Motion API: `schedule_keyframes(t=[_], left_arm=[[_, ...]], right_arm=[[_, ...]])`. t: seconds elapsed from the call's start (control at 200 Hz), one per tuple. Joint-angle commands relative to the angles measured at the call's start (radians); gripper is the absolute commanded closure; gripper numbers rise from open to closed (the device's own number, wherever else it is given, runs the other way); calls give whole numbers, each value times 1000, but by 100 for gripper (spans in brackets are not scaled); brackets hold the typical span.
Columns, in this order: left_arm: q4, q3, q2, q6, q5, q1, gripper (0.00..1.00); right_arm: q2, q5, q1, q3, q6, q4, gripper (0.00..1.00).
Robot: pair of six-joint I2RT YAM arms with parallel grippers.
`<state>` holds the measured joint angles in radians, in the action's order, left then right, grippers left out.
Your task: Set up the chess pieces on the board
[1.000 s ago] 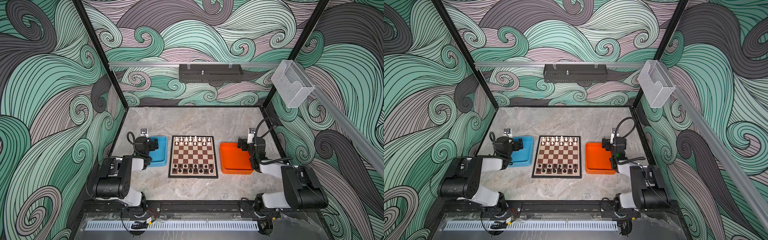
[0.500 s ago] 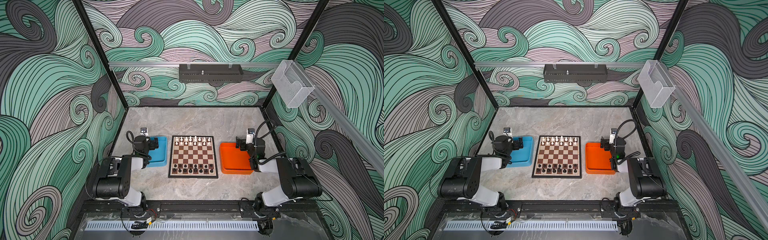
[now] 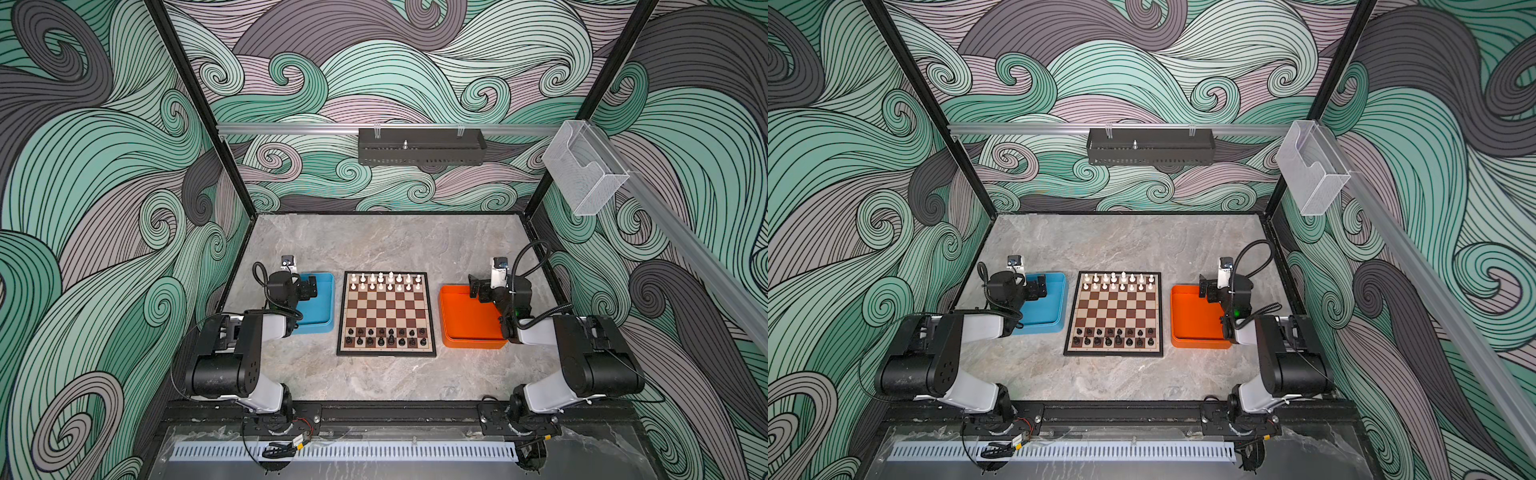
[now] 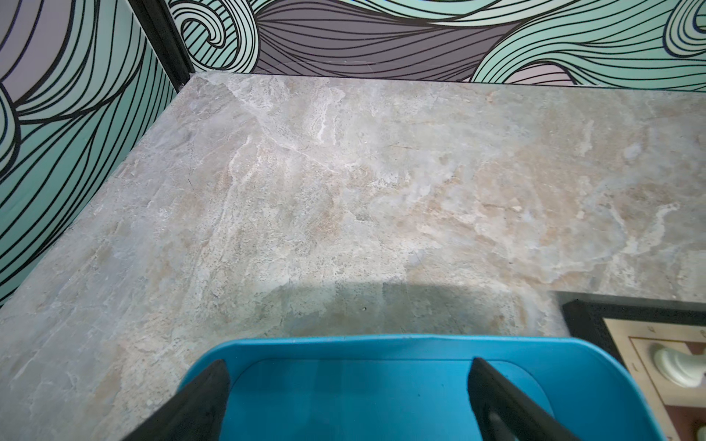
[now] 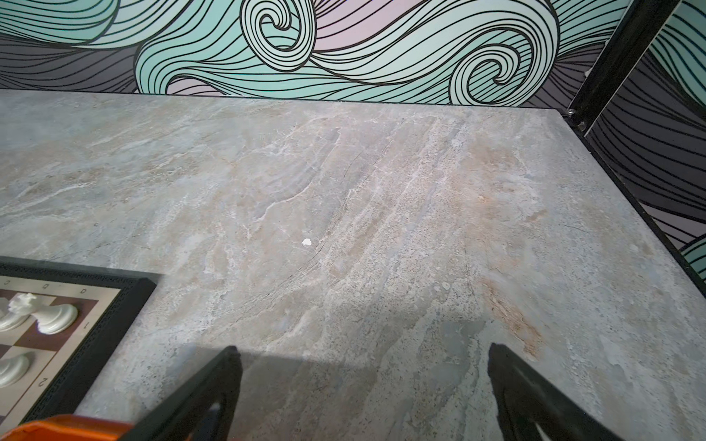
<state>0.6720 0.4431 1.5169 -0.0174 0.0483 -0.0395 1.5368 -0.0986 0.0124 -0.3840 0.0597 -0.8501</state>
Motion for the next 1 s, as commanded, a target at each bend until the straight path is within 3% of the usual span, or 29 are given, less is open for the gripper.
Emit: schedule_keyframes(t=[0.0,0.07,0.996], left_arm=[[-6,26,7,-1,-24,-13,1],[-7,26,8,-1,-25,-14,1],[-16,31,9,-7,-34,-21,1]], right_arm=[[4,18,-11,-23,-19,9,0],[6,63,-11,-31,-33,21,0],[4,61,-10,-29,-31,19,0]])
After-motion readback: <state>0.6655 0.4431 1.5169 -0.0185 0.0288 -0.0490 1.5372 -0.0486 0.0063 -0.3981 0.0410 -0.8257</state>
